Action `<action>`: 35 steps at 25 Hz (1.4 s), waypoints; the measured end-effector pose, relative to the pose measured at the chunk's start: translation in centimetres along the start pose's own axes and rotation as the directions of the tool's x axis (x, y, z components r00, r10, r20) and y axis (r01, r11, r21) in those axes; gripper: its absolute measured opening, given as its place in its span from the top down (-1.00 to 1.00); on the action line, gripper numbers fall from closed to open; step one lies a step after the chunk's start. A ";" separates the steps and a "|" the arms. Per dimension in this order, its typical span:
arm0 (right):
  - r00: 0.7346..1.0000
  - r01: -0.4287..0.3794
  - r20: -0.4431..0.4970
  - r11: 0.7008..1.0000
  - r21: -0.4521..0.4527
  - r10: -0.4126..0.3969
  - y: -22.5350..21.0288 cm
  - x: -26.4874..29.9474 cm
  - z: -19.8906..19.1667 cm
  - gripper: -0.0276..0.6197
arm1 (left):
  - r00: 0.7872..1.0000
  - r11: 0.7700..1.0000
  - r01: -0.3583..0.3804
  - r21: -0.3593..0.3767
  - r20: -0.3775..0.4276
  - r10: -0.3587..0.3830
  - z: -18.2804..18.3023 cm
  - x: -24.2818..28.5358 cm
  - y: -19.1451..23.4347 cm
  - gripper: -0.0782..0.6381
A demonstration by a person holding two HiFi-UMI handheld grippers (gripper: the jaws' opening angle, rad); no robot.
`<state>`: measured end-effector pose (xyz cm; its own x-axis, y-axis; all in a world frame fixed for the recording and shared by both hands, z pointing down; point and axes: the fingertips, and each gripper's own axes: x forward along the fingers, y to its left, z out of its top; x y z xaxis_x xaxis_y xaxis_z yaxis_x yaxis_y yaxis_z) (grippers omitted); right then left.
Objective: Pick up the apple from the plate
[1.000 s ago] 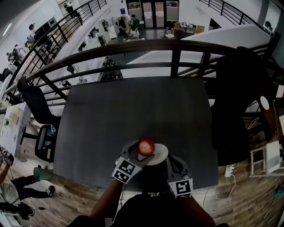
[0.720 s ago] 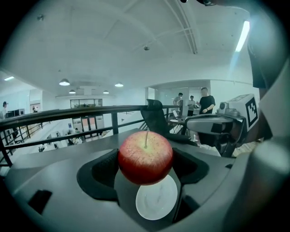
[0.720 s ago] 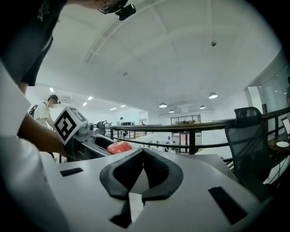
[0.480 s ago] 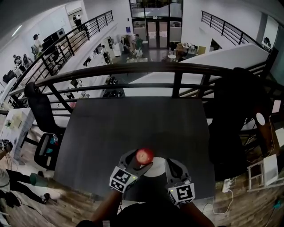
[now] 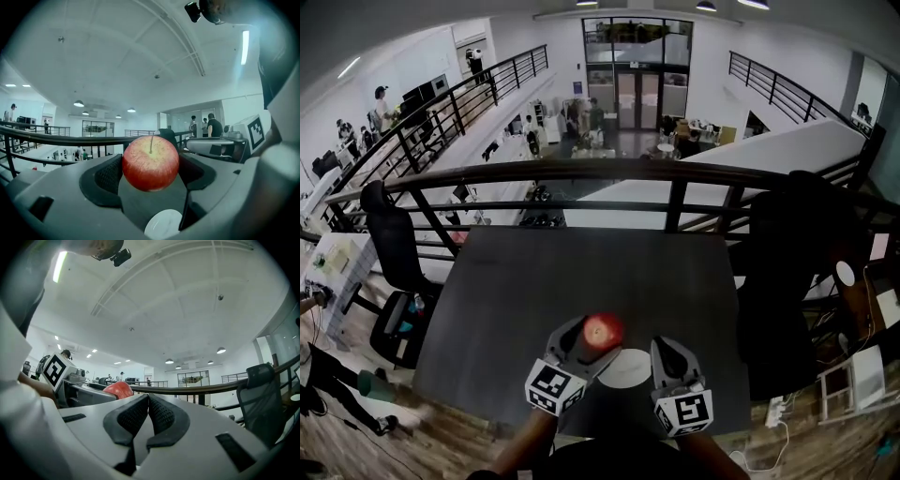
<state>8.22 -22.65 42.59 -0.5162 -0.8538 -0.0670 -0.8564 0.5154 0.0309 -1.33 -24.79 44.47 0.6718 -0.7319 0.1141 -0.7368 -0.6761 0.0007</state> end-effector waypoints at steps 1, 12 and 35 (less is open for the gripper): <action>1.000 -0.002 0.008 1.000 -0.006 0.002 0.0 0.1 0.4 0.84 | 1.000 1.000 -0.003 -0.004 0.011 0.003 0.2 -0.1 0.0 -0.30; 0.999 0.018 0.039 0.996 -0.084 -0.015 -0.4 -0.3 1.4 0.84 | 0.998 1.000 -0.001 0.001 0.057 0.001 1.4 -0.3 -1.1 -0.30; 0.995 0.078 0.066 0.994 -0.076 -0.073 -1.7 -1.6 1.2 0.84 | 0.997 0.997 0.075 -0.001 0.034 -0.075 0.8 1.1 -3.7 -0.30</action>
